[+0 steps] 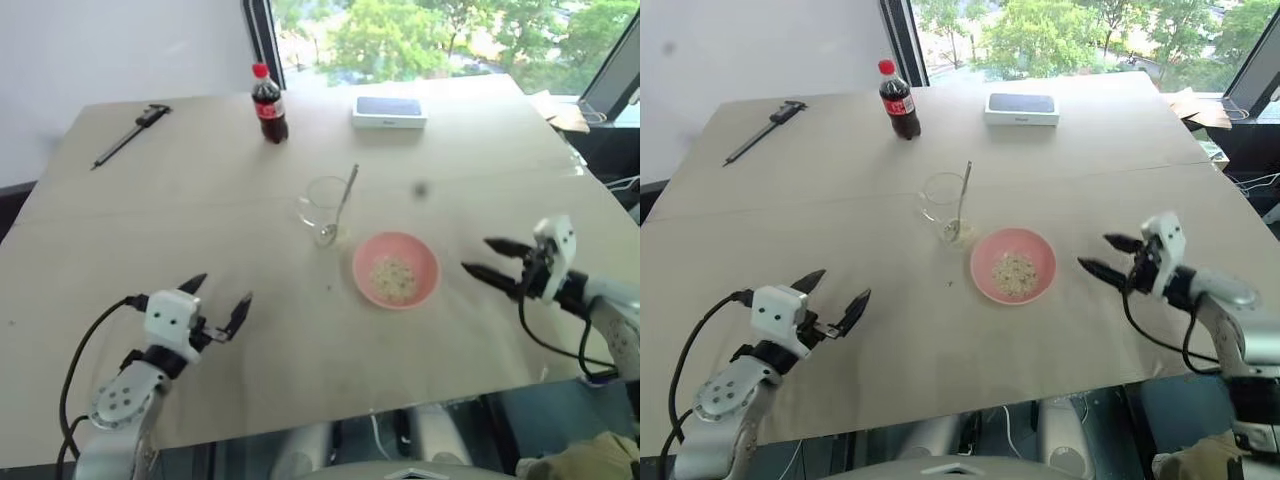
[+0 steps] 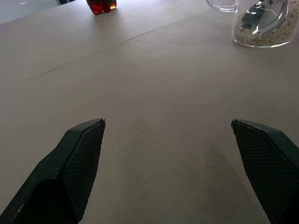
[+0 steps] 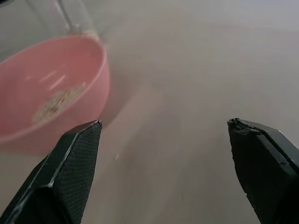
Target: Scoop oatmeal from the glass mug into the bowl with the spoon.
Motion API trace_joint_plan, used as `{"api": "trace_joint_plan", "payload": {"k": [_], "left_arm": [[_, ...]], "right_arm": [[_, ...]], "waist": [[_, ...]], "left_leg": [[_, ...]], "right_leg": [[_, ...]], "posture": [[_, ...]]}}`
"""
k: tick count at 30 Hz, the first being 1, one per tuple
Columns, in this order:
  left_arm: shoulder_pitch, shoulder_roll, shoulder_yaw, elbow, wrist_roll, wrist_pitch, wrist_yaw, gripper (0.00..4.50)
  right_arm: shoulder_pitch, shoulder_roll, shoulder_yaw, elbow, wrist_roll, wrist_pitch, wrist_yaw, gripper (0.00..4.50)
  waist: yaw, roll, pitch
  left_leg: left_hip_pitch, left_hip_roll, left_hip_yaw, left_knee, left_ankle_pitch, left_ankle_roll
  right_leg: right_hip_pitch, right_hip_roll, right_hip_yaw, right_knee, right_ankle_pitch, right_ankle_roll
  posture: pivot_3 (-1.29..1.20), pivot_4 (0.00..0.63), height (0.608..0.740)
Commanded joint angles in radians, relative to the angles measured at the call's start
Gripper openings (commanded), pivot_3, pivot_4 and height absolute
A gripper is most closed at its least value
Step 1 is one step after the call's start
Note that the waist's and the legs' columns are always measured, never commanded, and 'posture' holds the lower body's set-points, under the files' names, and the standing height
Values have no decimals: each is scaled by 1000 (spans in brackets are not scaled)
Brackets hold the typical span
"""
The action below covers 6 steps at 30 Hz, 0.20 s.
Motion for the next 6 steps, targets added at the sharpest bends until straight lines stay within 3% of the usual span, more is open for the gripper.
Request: {"api": "trace_joint_plan", "payload": {"k": [1, 6], "left_arm": [[57, 15, 28, -55, -36, -9, -52, 4500], [77, 14, 28, -68, -17, 5, -46, 4500]], "right_arm": [[29, -1, -68, 18, 3, -108, 61, 4440], [76, 19, -103, 39, 0, -190, 92, 4440]], "waist": [[-6, 0, 0], [-3, -1, 0]], "left_leg": [[1, 0, 1, 0, 0, 0], [2, 1, 2, 0, 0, 0]], "right_leg": [[1, 0, 1, 0, 0, 0], [1, 1, 2, 0, 0, 0]], "posture": [[0, 150, 740], [0, 150, 740]]}}
